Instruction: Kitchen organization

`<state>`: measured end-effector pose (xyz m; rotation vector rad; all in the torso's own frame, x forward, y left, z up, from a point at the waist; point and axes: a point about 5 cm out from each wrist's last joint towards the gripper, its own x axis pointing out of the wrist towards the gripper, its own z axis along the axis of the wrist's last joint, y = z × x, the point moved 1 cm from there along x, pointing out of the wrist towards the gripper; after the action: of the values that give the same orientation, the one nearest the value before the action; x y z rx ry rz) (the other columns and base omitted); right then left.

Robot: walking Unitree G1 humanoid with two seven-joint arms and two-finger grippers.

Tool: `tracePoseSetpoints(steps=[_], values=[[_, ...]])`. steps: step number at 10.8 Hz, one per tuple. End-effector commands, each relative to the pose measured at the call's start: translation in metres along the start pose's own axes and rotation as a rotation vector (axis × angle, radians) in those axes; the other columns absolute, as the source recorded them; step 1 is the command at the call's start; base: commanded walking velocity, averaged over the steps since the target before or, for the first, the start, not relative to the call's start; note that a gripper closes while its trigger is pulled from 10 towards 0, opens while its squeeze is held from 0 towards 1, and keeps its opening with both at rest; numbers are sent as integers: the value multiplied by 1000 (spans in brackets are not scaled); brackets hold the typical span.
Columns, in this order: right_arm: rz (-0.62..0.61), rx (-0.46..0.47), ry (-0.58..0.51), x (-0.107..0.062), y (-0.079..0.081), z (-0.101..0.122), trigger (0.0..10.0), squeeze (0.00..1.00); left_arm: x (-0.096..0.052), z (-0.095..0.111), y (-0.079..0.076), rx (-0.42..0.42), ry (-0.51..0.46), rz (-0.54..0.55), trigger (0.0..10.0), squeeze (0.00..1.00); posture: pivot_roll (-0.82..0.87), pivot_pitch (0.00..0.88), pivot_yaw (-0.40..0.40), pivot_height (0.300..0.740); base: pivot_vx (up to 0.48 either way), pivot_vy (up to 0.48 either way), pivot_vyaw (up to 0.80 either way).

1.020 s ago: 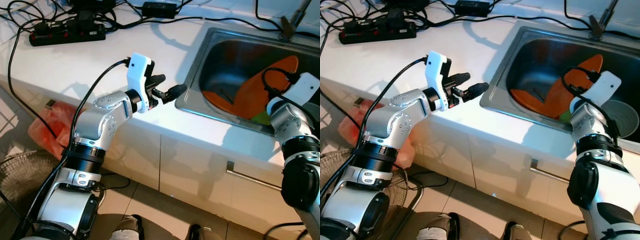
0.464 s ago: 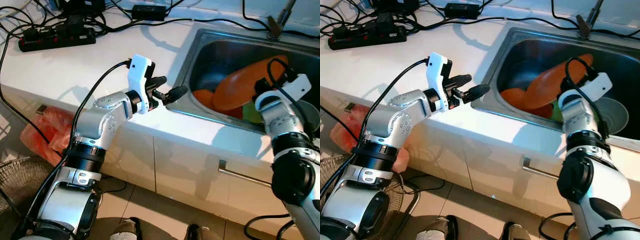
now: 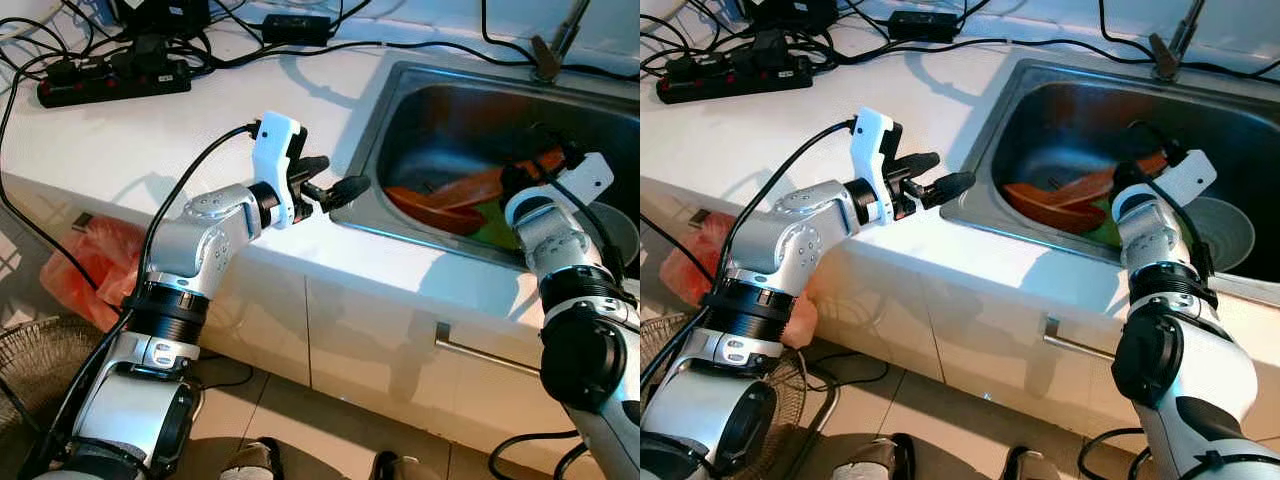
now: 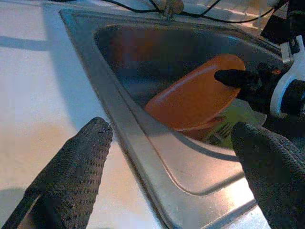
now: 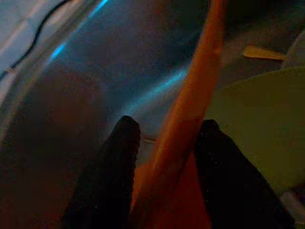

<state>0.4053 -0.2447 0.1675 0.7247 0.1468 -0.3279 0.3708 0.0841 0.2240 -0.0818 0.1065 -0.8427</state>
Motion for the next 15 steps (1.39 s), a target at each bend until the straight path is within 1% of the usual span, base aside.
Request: tracePoseSetpoints(steps=[1, 2, 3, 5, 6, 9, 10, 11, 12, 13, 14, 15], values=[[-144, -43, 168, -7, -37, -49, 10000, 1000, 0, 3, 0, 15, 9, -6, 10000, 0, 98, 164, 75, 740, 0, 0, 0], [-175, -61, 150, -6, -40, -44, 10000, 1000, -1, 3, 0, 13, 9, -5, 10000, 0, 98, 164, 75, 740, 0, 0, 0], [-183, -83, 122, -5, -38, -33, 10000, 1000, -2, 3, 1, 10, 6, -2, 10000, 0, 98, 164, 73, 740, 0, 0, 0], [-168, -125, 100, -3, -30, -21, 10000, 1000, -2, 3, 2, 6, 5, 1, 10000, 0, 92, 165, 70, 740, 0, 0, 0], [-176, -165, 81, -3, -25, -10, 10000, 1000, -1, 3, 1, 2, 4, -1, 10000, 0, 84, 162, 66, 740, 0, 0, 0], [-181, -218, 64, -4, -20, 2, 10000, 1000, 0, 2, 1, -3, 1, 0, 10000, 0, 77, 158, 60, 740, 0, 0, 0], [-133, -226, 43, -5, -11, 5, 10000, 1000, 0, 3, 2, -1, -6, 4, 10000, 0, 75, 151, 58, 740, 0, 0, 0], [-79, -257, 22, -6, -1, 5, 10000, 1000, 0, 5, 3, 4, -20, 7, 10000, 0, 71, 146, 56, 740, 0, 0, 0], [16, -325, -32, -10, 15, 7, 10000, 1000, -1, 8, 3, 5, -52, 15, 10000, 0, 66, 140, 51, 740, 0, 0, 0], [136, -435, -112, -17, 36, 10, 10000, 1000, -3, 12, 5, 8, -88, 35, 10000, 0, 61, 136, 50, 740, 0, 0, 0], [258, -491, -189, -29, 59, 11, 10000, 1000, -9, 17, 14, -20, -147, 122, 10000, 0, 54, 129, 44, 740, 0, 0, 0], [292, -502, -210, -34, 66, 11, 10000, 1000, -12, 18, 18, -22, -166, 163, 10000, 0, 53, 125, 40, 740, 0, 0, 0]])
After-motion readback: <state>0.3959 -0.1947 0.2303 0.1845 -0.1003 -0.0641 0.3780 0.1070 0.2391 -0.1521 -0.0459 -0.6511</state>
